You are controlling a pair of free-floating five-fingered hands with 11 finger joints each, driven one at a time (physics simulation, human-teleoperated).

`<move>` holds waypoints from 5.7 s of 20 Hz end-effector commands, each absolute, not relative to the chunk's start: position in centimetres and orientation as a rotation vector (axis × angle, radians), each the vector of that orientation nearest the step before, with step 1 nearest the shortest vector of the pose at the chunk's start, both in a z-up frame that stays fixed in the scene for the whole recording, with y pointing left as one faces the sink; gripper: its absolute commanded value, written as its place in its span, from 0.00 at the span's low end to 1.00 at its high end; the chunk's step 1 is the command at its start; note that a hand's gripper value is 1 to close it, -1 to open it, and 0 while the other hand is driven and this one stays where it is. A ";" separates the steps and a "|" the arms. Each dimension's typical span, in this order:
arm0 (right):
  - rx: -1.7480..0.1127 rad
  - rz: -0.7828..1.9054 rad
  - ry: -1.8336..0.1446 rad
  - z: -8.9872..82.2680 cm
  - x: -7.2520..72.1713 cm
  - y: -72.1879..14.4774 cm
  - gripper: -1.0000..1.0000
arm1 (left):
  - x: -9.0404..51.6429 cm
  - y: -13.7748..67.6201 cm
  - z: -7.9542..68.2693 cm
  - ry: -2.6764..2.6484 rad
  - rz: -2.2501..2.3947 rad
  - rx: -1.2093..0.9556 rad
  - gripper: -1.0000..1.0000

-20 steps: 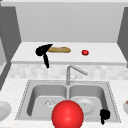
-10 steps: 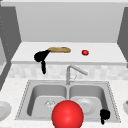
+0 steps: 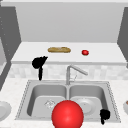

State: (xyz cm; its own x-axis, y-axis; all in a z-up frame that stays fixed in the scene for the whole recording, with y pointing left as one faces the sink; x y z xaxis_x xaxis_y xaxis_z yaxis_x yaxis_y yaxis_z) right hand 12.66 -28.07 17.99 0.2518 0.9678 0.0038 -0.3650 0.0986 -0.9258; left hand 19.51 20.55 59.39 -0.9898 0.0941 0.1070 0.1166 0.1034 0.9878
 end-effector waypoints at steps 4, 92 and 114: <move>-0.997 1.148 -0.775 18.0 12.7 -28.1 0.50 | 14.8 22.2 56.6 -2.261 -2.195 -0.165 0.00; -0.997 1.148 -0.775 18.0 12.7 -28.1 0.50 | 2.2 56.8 41.9 -2.139 -2.125 -0.263 0.00; -0.997 1.148 -0.775 18.0 12.7 -28.1 0.50 | 2.0 54.9 54.5 -2.135 -2.139 -0.261 0.00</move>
